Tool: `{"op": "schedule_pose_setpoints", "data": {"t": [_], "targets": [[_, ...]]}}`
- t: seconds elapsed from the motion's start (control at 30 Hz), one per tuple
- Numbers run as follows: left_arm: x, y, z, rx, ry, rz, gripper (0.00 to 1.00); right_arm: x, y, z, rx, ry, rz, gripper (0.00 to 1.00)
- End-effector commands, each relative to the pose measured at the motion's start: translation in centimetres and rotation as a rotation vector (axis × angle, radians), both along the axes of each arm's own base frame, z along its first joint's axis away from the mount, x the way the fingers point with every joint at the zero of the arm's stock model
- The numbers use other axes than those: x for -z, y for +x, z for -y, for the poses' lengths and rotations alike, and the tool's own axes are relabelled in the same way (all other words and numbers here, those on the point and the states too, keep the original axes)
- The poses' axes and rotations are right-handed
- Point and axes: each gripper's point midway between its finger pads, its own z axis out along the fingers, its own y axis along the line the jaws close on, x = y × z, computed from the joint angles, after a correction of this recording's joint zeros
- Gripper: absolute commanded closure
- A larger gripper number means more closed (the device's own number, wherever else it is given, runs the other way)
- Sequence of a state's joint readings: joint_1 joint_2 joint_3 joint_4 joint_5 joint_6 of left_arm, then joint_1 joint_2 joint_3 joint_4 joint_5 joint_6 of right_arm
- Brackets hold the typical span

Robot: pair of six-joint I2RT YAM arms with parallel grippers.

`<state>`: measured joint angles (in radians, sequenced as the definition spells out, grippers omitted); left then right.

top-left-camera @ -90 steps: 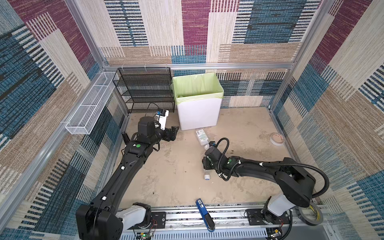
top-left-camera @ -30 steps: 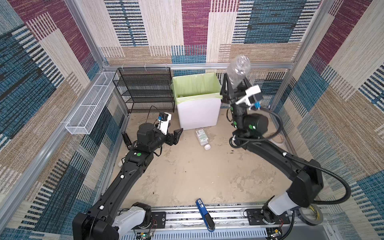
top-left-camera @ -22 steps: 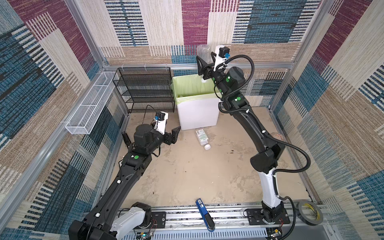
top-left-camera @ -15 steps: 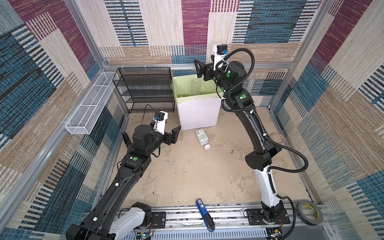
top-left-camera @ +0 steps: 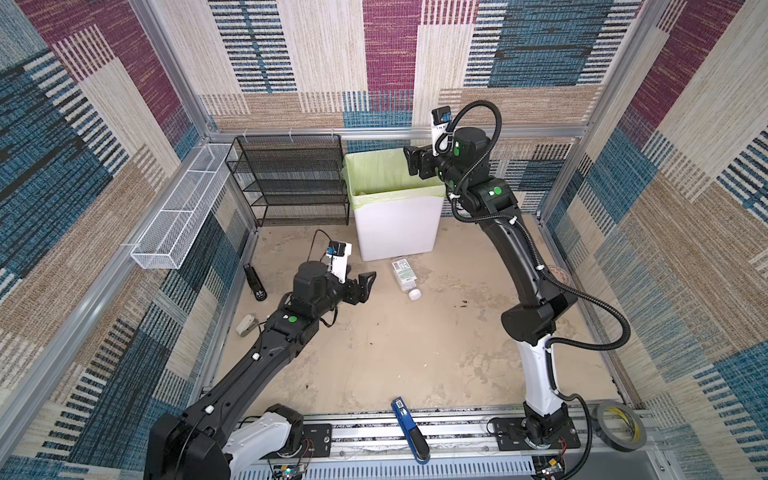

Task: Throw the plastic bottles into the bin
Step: 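Lower the right gripper onto the last white-capped bottle beside the bin, then close the right gripper on the bottle and lift it up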

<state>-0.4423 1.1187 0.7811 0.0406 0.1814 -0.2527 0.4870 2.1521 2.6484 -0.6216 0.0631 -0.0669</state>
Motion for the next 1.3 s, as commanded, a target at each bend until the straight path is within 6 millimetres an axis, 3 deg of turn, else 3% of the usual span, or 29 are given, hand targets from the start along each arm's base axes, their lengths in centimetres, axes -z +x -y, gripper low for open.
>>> {"op": "schedule_pose_setpoints", "data": {"t": [0.0, 0.13, 0.2, 0.27, 0.47, 0.53, 0.63, 1.03, 1.27], "targets": [[0.4, 0.8, 1.1, -0.055, -0.107, -0.026, 0.19, 2.1, -2.0, 0.4, -0.036, -0.100, -0.076, 0.15], [2.6, 1.4, 2.3, -0.073, -0.100, -0.088, 0.19, 3.5, -6.8, 2.0, -0.089, -0.078, -0.058, 0.16], [3.4, 2.0, 2.4, -0.096, -0.093, -0.112, 0.19, 5.2, -9.0, 3.1, -0.097, -0.043, -0.093, 0.16], [4.2, 2.6, 2.4, -0.120, -0.090, -0.129, 0.19, 9.1, -10.2, 3.7, -0.116, 0.010, -0.193, 0.16], [6.3, 4.0, 3.5, -0.125, -0.107, -0.183, 0.18, 25.5, -12.2, 2.4, -0.182, 0.113, -0.545, 0.10], [7.3, 4.1, 3.5, -0.135, -0.102, -0.211, 0.19, 29.1, -12.1, 2.4, -0.167, 0.103, -0.603, 0.07], [8.5, 4.0, 2.8, -0.157, -0.087, -0.231, 0.19, 32.6, -11.3, 2.2, -0.145, 0.053, -0.659, 0.04], [10.8, 2.2, -2.4, -0.251, -0.044, -0.284, 0.20, 38.6, -7.6, -2.2, -0.119, -0.103, -0.680, 0.00], [11.0, 1.4, -4.5, -0.290, -0.044, -0.279, 0.20, 41.2, -5.3, -3.3, -0.056, -0.181, -0.688, 0.07]]}}
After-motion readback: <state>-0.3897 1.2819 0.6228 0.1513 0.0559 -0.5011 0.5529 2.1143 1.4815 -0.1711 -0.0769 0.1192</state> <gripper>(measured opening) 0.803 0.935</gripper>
